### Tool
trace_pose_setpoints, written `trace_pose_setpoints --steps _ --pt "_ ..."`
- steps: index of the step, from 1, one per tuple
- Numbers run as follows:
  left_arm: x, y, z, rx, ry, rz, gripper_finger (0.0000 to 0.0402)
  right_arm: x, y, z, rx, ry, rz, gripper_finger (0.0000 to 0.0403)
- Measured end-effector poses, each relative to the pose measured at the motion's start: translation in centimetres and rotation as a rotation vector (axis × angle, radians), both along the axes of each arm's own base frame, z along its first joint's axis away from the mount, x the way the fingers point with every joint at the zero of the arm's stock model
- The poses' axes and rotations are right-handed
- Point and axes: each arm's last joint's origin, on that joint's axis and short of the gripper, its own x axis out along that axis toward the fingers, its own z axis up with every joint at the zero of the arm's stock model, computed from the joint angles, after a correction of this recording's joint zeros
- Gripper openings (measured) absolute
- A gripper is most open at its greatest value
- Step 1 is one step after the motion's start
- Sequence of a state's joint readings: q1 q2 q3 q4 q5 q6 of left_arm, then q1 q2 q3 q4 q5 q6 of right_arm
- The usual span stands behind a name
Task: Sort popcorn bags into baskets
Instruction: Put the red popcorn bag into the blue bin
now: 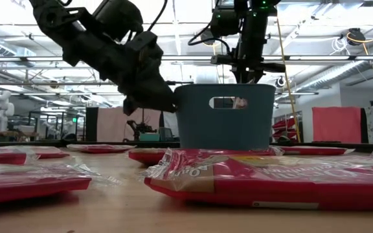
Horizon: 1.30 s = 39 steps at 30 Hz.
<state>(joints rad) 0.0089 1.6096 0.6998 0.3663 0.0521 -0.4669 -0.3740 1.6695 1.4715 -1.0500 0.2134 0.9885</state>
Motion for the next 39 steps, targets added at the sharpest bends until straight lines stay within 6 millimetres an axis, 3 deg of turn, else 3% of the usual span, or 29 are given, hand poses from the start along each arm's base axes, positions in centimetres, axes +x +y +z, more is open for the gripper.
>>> trace_pose_setpoints --steps 6,24,39 --pt "0.8 -0.9 -1.4 -0.036 -0.018 -0.061 0.0119 0.0 -0.1 0.0 0.003 -0.010 -0.030 0.0020" --pt "0.9 -1.3 -1.2 -0.078 -0.031 -0.051 0.0119 -0.2 -0.4 0.0 -0.019 -0.004 -0.059 0.0025" --pt "0.8 -2.4 -1.2 -0.129 -0.016 -0.056 0.0119 -0.2 -0.4 0.2 -0.049 0.010 -0.035 0.0127"
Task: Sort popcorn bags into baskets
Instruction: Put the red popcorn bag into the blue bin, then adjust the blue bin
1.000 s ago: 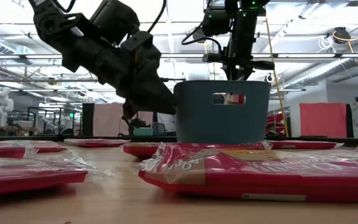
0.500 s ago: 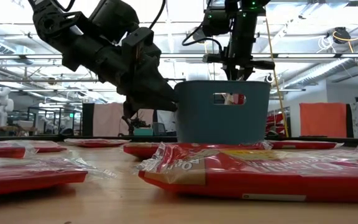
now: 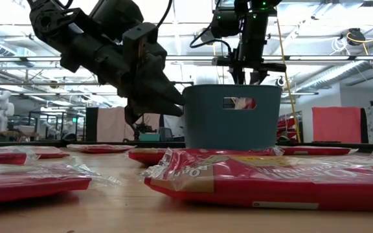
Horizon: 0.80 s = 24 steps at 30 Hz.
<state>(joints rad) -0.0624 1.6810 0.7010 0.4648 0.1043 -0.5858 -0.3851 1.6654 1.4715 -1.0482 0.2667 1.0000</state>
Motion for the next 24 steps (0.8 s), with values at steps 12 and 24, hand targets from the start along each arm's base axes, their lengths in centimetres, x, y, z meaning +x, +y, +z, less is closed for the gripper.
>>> trace_pose_setpoints --steps 12,24 --pt "-0.2 0.0 -0.4 -0.042 0.053 0.028 0.0120 -2.3 -0.4 3.0 -0.067 -0.065 0.004 0.0164" --pt "-2.6 0.3 2.0 -0.090 0.178 0.117 0.0120 -5.5 1.0 7.3 -0.164 -0.149 0.142 0.0167"
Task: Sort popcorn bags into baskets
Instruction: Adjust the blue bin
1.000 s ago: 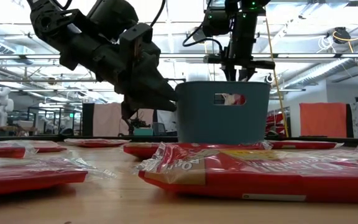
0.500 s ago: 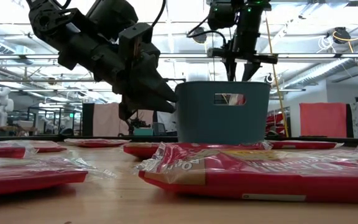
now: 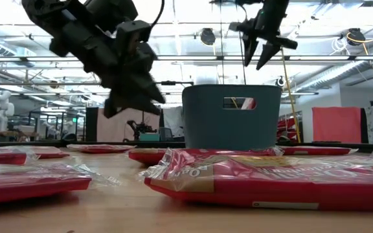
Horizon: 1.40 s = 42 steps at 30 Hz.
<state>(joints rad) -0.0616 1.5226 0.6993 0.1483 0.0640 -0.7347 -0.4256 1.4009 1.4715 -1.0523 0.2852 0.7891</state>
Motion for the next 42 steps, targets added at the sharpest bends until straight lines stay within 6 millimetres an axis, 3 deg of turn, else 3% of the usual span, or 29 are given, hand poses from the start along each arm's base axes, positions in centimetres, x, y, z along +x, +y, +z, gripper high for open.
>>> trace_pose_setpoints --steps 7,13,23,27,32,42 --pt "-1.2 0.1 1.7 -0.002 0.005 0.026 0.0120 -2.1 1.6 2.0 0.016 -0.070 0.059 0.0167" --pt "-2.5 0.7 2.6 -0.063 0.064 0.157 0.0120 -4.2 4.3 3.7 0.043 -0.138 0.139 0.0167" --pt "-3.2 1.7 3.1 -0.115 0.087 0.281 0.0120 -5.7 8.3 3.7 0.065 -0.120 0.176 0.0167" --pt "-3.3 1.8 3.0 -0.113 0.103 0.286 0.0120 -5.8 9.8 1.5 0.141 -0.077 0.213 0.0164" --pt "-3.3 1.8 2.9 -0.114 0.103 0.287 0.0120 -5.2 10.5 -2.8 0.211 -0.038 0.201 0.0136" --pt "-3.5 1.8 3.3 -0.123 0.085 0.278 0.0120 -4.2 8.9 -10.1 0.223 -0.113 0.075 0.0065"
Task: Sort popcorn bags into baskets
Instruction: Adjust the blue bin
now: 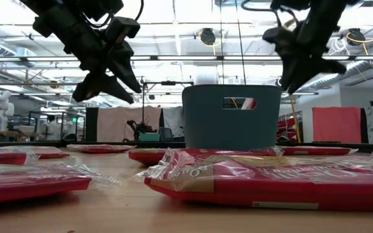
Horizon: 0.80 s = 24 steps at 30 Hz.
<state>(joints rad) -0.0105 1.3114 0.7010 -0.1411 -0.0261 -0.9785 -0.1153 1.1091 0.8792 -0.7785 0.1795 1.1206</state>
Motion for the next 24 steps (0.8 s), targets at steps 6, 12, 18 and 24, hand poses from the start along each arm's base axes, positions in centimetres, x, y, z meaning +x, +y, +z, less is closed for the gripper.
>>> trace_pose_setpoints --steps 6,12,18,24 --pt "0.0 0.0 0.0 -0.013 0.001 0.001 0.0120 -0.3 -1.1 -1.9 -0.012 0.003 -0.039 0.0039" --pt "0.2 0.0 0.2 -0.017 -0.035 0.005 0.0120 0.2 -2.3 -3.4 -0.022 -0.092 -0.004 0.0016" --pt "0.3 0.3 0.2 -0.013 -0.038 0.022 0.0120 0.9 -2.5 -4.3 -0.019 -0.103 -0.009 0.0001" --pt "0.3 0.8 0.3 0.001 -0.038 0.029 0.0120 2.2 -2.8 -4.6 -0.018 -0.165 0.010 0.0000"
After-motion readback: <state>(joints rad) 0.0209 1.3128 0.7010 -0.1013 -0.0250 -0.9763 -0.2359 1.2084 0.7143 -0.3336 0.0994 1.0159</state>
